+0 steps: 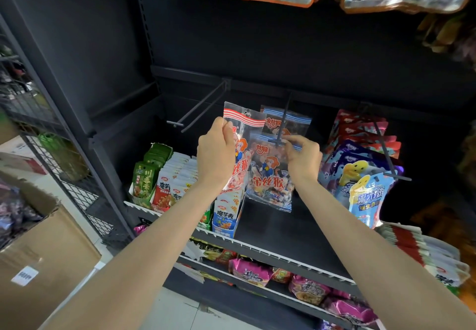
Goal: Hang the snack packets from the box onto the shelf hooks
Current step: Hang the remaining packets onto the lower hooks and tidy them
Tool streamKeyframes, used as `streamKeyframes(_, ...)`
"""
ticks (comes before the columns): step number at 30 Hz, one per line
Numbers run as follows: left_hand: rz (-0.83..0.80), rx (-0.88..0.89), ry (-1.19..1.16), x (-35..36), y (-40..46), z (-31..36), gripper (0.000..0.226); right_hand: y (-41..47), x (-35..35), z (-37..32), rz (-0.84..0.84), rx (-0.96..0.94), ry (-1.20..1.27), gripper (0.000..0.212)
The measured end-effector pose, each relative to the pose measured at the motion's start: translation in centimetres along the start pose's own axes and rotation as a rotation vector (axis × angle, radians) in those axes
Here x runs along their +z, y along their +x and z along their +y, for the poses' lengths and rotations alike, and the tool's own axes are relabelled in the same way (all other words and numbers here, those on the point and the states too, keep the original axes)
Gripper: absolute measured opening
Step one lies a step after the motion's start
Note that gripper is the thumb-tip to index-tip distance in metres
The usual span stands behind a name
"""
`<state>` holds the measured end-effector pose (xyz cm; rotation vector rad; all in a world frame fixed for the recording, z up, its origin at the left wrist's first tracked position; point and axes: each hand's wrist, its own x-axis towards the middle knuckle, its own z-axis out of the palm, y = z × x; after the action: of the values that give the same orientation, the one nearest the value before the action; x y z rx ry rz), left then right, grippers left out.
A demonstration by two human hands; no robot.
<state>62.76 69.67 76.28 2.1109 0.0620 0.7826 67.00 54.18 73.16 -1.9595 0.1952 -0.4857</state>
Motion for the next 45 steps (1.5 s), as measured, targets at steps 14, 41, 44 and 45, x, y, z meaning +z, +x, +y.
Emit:
streamKeyframes(14,-0.018,-0.069,-0.061,1.0,-0.2,-1.2,0.029,8.1,2.1,-0.4,0.006,0.118,-0.104,0.027)
streamKeyframes(41,-0.262,-0.253,-0.329,4.4,-2.5,0.9,0.038,-3.2,-4.2,0.0,-0.113,-0.066,0.233,0.013)
streamKeyframes(44,-0.231,-0.265,-0.334,4.8,-2.1,0.7,0.034,-2.8,-3.8,-0.5,-0.105,-0.093,0.186,0.018)
streamKeyframes(45,-0.222,-0.275,-0.335,4.8,-2.0,0.6,0.032,-2.7,-3.6,-0.6,-0.104,-0.106,0.170,0.018)
